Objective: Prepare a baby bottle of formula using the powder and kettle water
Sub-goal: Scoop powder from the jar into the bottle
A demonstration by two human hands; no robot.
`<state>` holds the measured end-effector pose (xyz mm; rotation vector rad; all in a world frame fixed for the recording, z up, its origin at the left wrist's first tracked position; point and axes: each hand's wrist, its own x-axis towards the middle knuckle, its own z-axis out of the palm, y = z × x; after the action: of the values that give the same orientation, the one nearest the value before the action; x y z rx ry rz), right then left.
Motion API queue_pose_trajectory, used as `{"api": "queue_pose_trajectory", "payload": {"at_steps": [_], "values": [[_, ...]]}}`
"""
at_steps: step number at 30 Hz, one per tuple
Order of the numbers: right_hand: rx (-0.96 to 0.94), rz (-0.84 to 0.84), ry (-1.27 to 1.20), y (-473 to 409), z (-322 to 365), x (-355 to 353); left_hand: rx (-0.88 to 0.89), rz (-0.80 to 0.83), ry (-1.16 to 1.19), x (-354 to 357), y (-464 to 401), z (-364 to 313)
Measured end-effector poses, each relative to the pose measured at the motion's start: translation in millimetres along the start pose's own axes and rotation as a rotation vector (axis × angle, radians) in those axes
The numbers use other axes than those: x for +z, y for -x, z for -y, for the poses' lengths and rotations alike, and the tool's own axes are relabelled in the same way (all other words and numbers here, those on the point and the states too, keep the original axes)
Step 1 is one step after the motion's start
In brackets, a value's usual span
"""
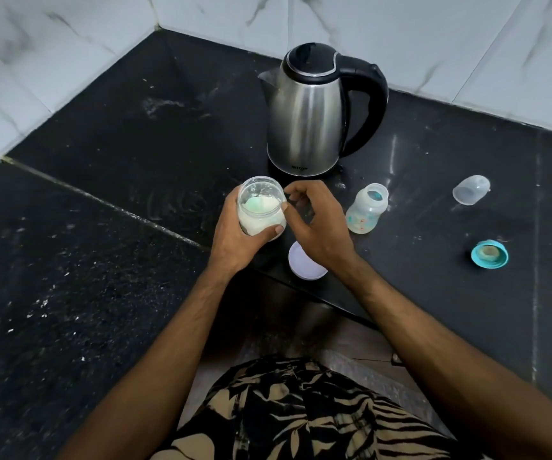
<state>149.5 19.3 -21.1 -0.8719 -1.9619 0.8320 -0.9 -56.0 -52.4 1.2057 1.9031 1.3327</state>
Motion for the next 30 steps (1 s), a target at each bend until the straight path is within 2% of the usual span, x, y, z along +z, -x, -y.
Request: {"api": "queue_pose_trajectory", "payload": {"at_steps": [5,11,14,17,22,24,27,30], "values": [[-0.043,0.143,0.078,-12,6,-6,0.06,0.0,0.034,1,4,-6],[-0.065,0.67,0.604,-32,31,-15,0.103,-0.001,0.007,4,10,-4],[-0.075,0.83,0.76,-43,45,-14,0.088,0.001,0.007,4,11,-4],[-0.012,0.953,0.809,-52,51,-8,0.08,0.005,0.002,5,11,-3],[0.12,1.086,0.83,-60,56,1,0.071,0.006,-0.001,5,11,-1],[0.16,1.087,0.788,-61,55,4,0.07,0.003,-0.003,5,11,-1],[0.18,1.017,0.726,-60,50,4,0.068,0.002,0.0,4,11,0],[0.172,0.879,0.674,-57,44,4,0.07,0.005,-0.013,5,12,-1]]}}
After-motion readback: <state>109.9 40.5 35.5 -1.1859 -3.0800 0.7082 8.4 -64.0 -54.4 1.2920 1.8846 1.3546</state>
